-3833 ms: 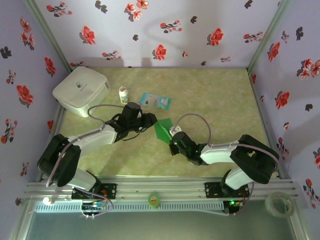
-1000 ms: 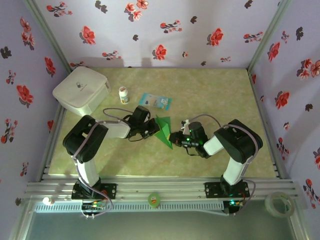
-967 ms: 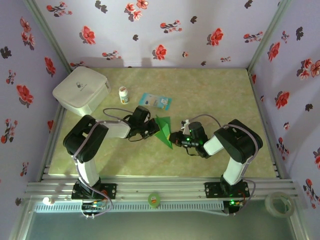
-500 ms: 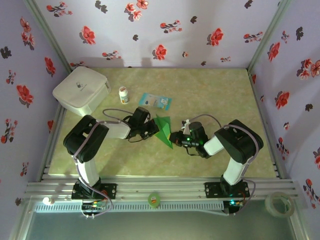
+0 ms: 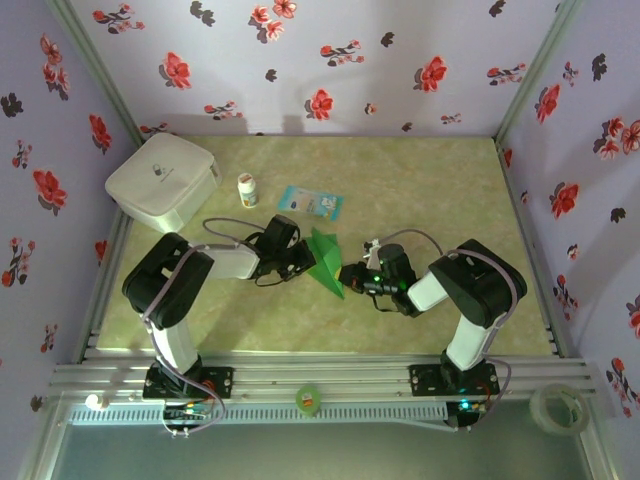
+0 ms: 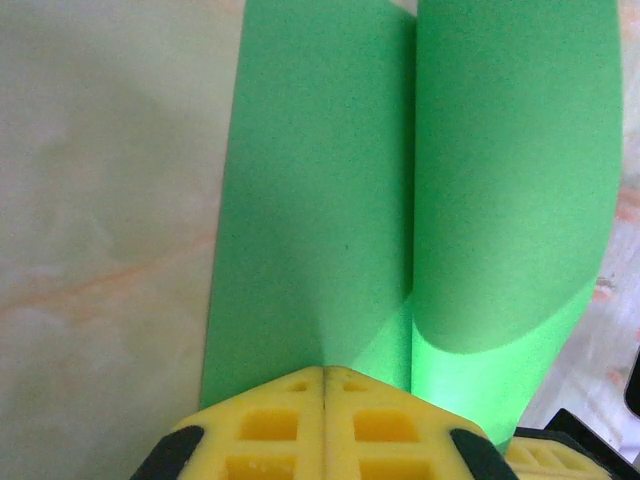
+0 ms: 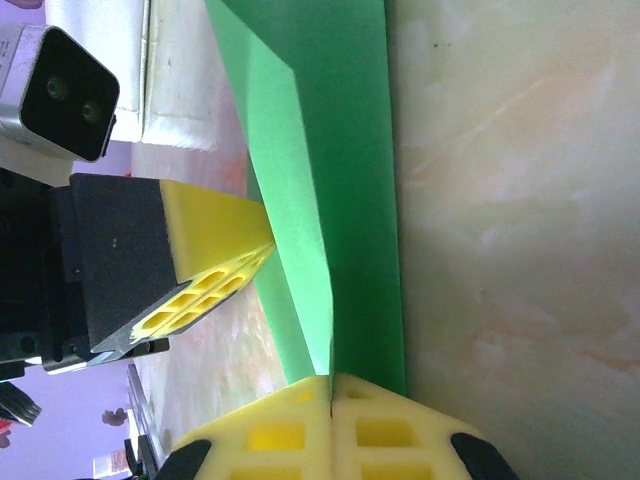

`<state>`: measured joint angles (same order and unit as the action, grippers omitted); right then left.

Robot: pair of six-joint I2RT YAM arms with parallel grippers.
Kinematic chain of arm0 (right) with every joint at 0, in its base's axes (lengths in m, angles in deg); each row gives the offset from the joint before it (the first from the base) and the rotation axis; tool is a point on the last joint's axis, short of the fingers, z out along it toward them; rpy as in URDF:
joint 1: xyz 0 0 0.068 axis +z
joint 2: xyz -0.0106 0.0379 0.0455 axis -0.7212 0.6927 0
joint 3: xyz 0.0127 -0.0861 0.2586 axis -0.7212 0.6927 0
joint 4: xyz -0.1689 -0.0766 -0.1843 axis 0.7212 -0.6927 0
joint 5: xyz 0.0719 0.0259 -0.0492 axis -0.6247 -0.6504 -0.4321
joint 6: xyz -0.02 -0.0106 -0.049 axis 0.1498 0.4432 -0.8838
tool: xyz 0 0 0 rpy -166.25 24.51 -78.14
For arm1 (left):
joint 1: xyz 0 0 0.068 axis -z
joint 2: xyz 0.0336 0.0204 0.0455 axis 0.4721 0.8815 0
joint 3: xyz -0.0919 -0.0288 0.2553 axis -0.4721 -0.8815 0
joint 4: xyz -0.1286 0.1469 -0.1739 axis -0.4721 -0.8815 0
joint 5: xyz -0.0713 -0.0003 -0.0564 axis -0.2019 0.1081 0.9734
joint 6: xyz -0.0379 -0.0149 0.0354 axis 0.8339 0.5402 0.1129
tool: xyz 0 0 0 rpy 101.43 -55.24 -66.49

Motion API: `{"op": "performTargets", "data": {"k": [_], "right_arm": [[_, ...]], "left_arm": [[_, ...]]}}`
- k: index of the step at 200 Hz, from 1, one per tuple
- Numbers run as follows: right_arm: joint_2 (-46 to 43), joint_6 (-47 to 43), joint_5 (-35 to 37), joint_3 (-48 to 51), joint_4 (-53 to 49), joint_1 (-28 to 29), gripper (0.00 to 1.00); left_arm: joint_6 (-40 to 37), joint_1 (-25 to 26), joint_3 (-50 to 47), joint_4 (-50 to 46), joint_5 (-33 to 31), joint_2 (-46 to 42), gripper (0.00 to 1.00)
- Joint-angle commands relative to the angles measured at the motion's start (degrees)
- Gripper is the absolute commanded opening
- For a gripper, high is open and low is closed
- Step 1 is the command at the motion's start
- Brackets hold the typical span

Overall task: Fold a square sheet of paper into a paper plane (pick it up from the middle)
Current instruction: Fourth fold the wing at the center of the table.

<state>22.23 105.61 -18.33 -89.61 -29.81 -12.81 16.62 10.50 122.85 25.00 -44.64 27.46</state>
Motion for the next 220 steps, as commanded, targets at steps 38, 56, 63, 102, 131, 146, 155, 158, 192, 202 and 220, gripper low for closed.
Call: {"op": "performTargets", "data": {"k": [38,56,63,102,131,146,155,158,192,202,220], "right_arm": [[0.9,-1.2,-1.2,-1.1,-2.4,-0.4,0.0],[1.0,-1.7,-1.2,-1.5,-3.8,-0.4,0.0],[1.1,-1.7,-1.3,-1.7,-4.0,-0.3,0.0],[1.6,-2.1,-0.6,-2.0,-6.0,-0.4,0.0],[1.5,-2.5,-0.2,-2.4,-7.8,-0.3,0.0],[1.4,-2.6,-0.1,-2.5,-8.1,-0.4,0.0],[1.3,-2.7,0.1,-2.4,-8.4,-0.4,0.0],[1.3,-2.7,0.2,-2.4,-8.5,-0.3,0.0],[1.3,-2.6,0.4,-2.5,-8.9,-0.4,0.0],[1.4,-2.5,0.4,-2.4,-9.0,-0.4,0.0],[1.4,-2.5,0.6,-2.4,-9.2,-0.4,0.0]], "left_arm": [[-2.2,0.4,1.0,-2.7,-1.2,-0.9,0.07],[-2.6,0.4,1.5,-2.9,-1.0,-1.1,0.09],[-2.7,0.4,1.6,-2.9,-1.1,-1.3,0.09],[-4.1,0.9,1.6,-1.2,-0.9,-3.5,0.1],[-4.5,0.9,1.6,3.1,1.4,-4.3,0.09],[-4.6,0.9,2.1,5.5,3.5,-3.4,0.08],[-4.6,0.9,2.7,6.2,4.7,-2.6,0.07],[-4.7,0.9,2.9,6.5,5.2,-2.3,0.07],[-4.6,0.9,4.7,8.3,7.4,0.6,0.07],[-4.7,0.9,5.1,8.2,7.5,1.4,0.07],[-4.3,0.8,5.9,8.0,7.7,3.0,0.06]]}}
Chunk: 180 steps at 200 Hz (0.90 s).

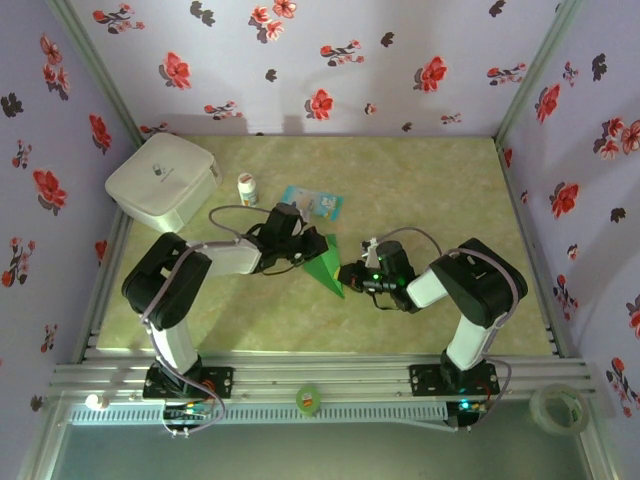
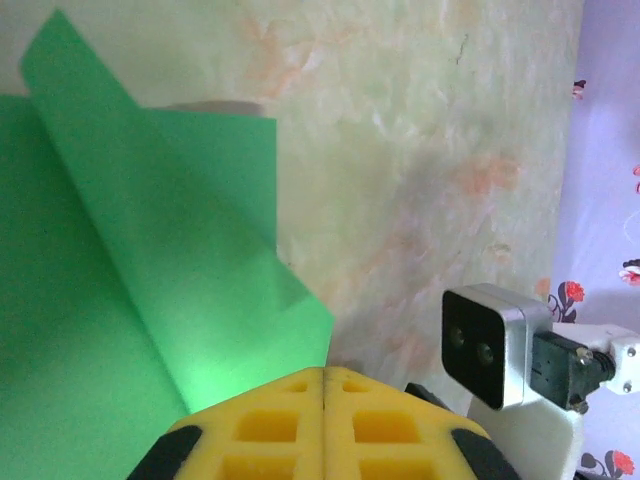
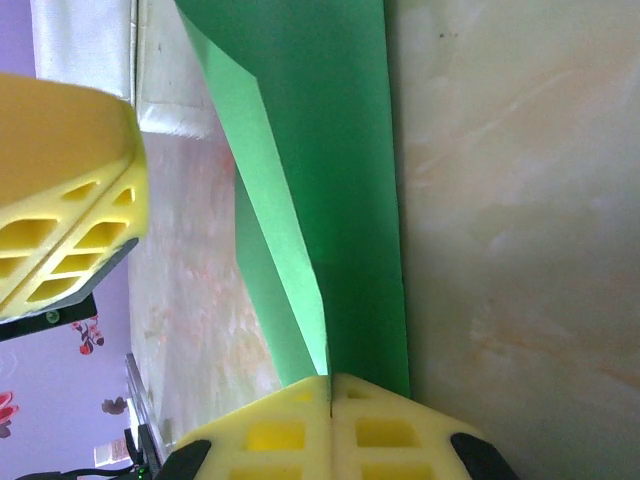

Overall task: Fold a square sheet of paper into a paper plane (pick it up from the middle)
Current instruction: Fourth fold the wing at the center of the table.

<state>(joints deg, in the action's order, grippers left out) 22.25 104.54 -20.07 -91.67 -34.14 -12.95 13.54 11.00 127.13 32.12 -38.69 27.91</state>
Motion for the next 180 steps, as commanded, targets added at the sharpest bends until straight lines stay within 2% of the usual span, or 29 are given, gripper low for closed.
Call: {"op": "performTargets", "data": {"k": [1,180], "right_arm": [[1.4,-1.5,2.4,-0.4,-4.9,-0.2,0.0],[0.8,-2.0,2.8,-1.7,-9.8,-0.3,0.01]], "left_arm": [[-1.2,0.3,1.6,0.8,1.7,2.5,0.06],[-1.2,-0.5,4.8,-1.3,0.3,8.2,0.06]]}}
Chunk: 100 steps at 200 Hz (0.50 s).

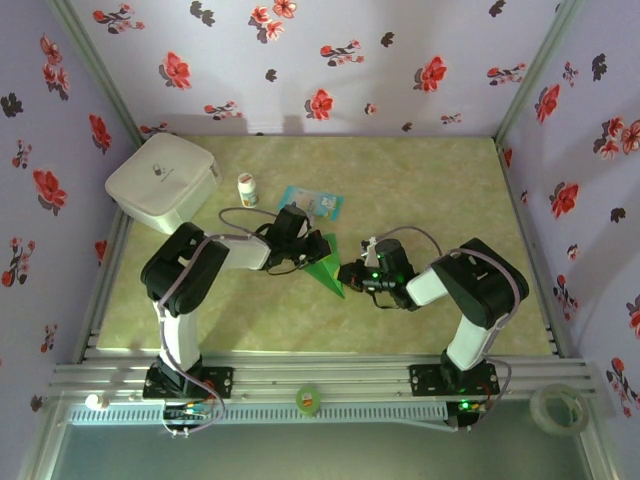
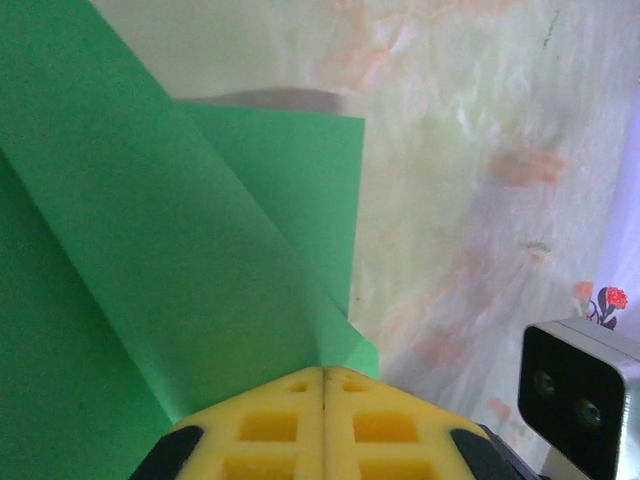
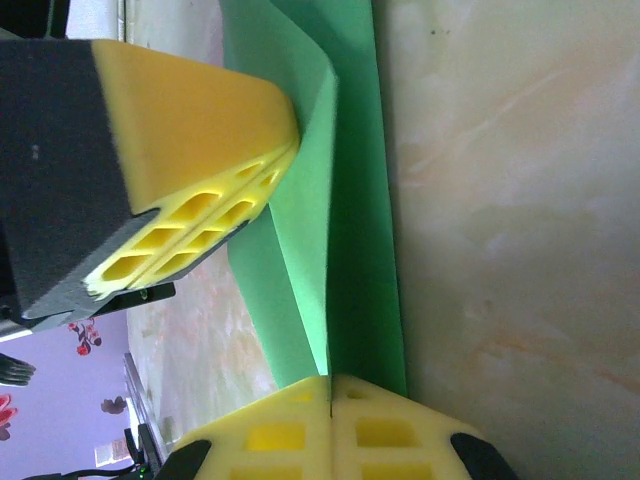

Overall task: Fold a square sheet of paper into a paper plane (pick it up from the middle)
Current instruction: Fourth fold the wing at the center of the table.

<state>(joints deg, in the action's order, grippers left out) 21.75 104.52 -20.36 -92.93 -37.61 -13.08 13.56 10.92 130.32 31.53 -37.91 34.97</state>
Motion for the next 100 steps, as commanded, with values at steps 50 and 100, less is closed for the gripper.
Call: {"op": "performTargets", "data": {"k": [50,100], "right_arm": [[1.5,-2.1,3.2,-0.7,-7.1,-0.1,0.02],[1.4,-2.0,3.0,-0.8,-7.5,-0.1,0.02]], "left_arm": [[-1.7,-0.4,2.2,-1.8,-0.6,2.1,0.06],[-2.0,-0.5,2.3,-3.2,-0.9,3.0,0.05]]}}
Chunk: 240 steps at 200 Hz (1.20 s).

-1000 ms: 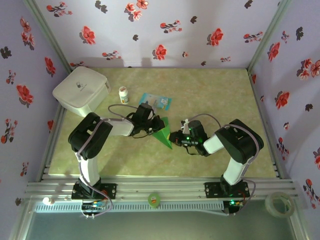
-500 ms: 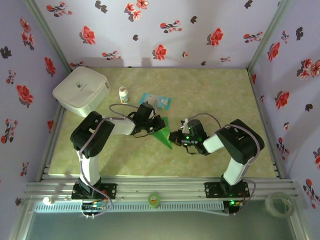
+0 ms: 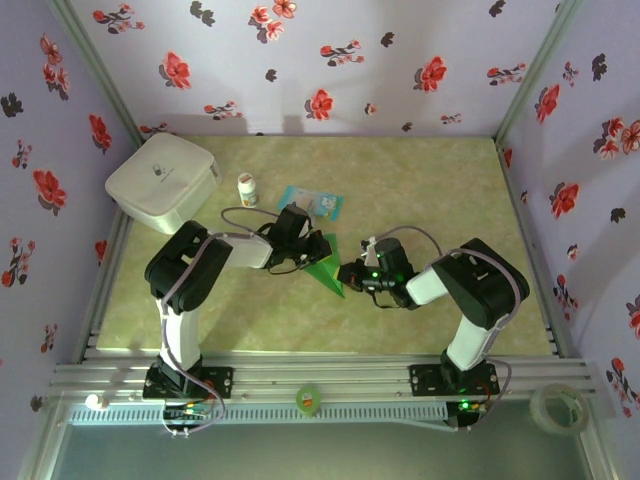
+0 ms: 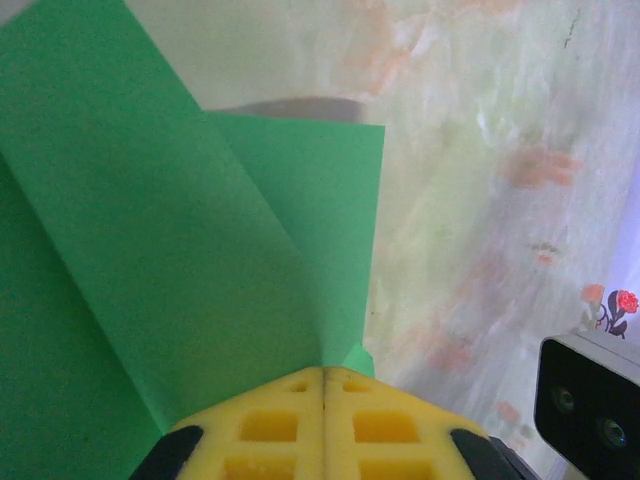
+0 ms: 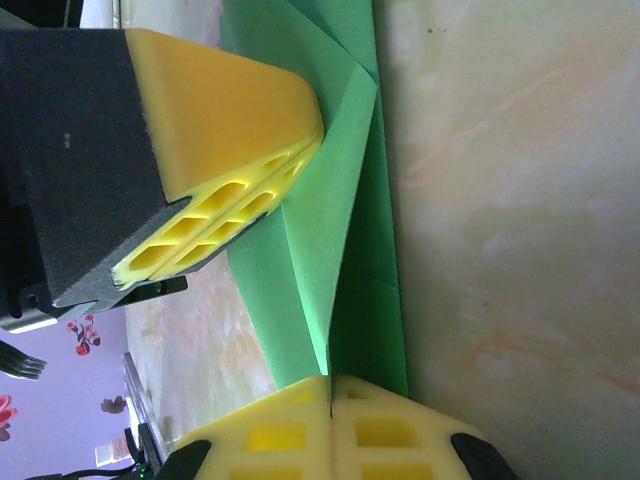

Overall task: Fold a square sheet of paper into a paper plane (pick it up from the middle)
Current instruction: Fourth fold the wing at the center of the table.

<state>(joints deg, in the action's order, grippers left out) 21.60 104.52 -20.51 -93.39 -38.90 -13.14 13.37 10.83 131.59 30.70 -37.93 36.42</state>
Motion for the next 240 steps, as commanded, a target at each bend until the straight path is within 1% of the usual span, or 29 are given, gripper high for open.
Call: {"op": "performTargets", "data": {"k": [1,46,77,117,142,167,187,240], "right_arm": [[1.6,-2.0,3.2,-0.4,-6.2,-0.1,0.02],[1.3,-1.8,3.0,-0.6,-6.8,-0.1,0.05],[-0.6,-1.5,1.6,-0.5,-7.9,-0.1,0.1],[-5.6,-4.7,1.3,-0.8,-16.8,0.1,0.15],[-8.1,-7.3,1.7,-1.3,-22.2,0.2,0.15],[-8.0,-7.2,-0.5,-1.9,-22.3,0.2,0.12],[-8.0,-6.9,-0.8,-1.8,-22.4,0.3,0.1],[-6.9,-7.3,-2.2,-1.6,-25.2,0.7,0.11]], "left_arm": [[-1.8,-0.4,1.0,-2.3,-0.8,1.6,0.05],[-2.0,-0.4,0.8,-2.7,-1.1,2.3,0.05],[-2.1,-0.4,0.4,-2.8,-1.0,2.5,0.05],[-2.0,-0.4,-0.2,-2.4,-1.1,2.7,0.05],[-2.0,-0.4,-0.3,-2.3,-1.1,2.7,0.05],[-2.0,-0.4,-0.5,-2.2,-1.1,2.6,0.05],[-2.0,-0.3,-0.6,-2.3,-1.1,2.5,0.05],[-1.9,-0.3,-0.7,-2.1,-1.3,2.4,0.04]]}}
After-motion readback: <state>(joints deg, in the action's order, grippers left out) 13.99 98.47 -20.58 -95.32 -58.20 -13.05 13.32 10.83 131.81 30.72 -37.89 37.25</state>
